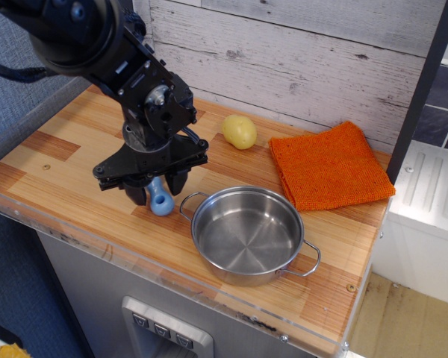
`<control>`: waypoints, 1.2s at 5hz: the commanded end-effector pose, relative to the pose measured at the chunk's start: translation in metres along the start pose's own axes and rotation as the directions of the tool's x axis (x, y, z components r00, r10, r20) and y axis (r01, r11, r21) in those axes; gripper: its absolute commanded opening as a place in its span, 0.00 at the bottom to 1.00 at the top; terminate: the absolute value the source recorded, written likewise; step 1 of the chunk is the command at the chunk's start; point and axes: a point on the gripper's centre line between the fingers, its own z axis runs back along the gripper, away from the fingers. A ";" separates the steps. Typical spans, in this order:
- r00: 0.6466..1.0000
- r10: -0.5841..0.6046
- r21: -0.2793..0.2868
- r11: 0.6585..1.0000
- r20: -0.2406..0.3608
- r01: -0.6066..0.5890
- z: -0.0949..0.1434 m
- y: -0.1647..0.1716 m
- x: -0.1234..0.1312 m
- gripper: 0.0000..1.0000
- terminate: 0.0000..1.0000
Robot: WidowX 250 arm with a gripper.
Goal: Move the scoop to the left of the pot
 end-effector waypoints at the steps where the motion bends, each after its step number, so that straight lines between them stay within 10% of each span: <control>1: 0.999 -0.002 -0.060 0.998 0.038 0.004 0.021 -0.008 0.010 1.00 0.00; 3: 0.999 -0.035 -0.114 0.993 0.040 0.040 0.032 -0.020 0.018 1.00 0.00; 6: 0.975 -0.088 -0.105 0.988 0.205 0.112 0.119 -0.032 0.032 1.00 0.00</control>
